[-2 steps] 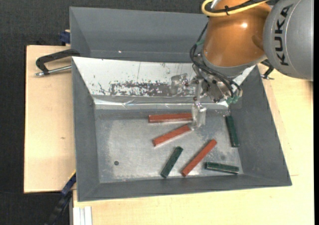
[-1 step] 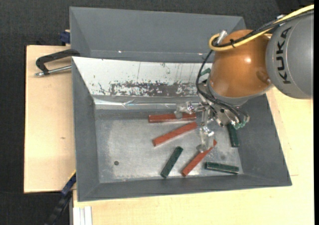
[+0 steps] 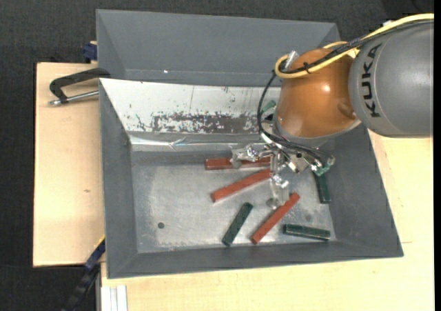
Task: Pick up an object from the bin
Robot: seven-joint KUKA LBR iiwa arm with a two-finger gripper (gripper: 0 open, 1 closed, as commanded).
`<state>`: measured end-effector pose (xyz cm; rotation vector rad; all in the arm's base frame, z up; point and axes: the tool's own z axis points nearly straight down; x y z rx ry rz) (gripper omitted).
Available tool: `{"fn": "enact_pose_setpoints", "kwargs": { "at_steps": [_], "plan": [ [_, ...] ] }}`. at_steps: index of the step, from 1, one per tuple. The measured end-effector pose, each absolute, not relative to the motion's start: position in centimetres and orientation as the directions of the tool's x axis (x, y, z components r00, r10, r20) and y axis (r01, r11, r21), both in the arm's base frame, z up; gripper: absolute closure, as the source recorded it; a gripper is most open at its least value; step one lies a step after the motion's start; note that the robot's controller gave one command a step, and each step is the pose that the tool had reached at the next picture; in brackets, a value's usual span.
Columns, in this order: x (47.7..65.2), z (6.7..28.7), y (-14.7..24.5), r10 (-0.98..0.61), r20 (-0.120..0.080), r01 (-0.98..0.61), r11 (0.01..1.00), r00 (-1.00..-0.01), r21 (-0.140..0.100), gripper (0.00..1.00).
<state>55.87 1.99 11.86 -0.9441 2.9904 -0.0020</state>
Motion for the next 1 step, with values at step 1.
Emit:
{"fn": "enact_pose_setpoints", "kwargs": {
  "at_steps": [1],
  "plan": [
    [56.67,10.90,2.30,-0.626,-0.009,-0.626,0.780,-0.780,-0.004,0.00]
  ]
}}
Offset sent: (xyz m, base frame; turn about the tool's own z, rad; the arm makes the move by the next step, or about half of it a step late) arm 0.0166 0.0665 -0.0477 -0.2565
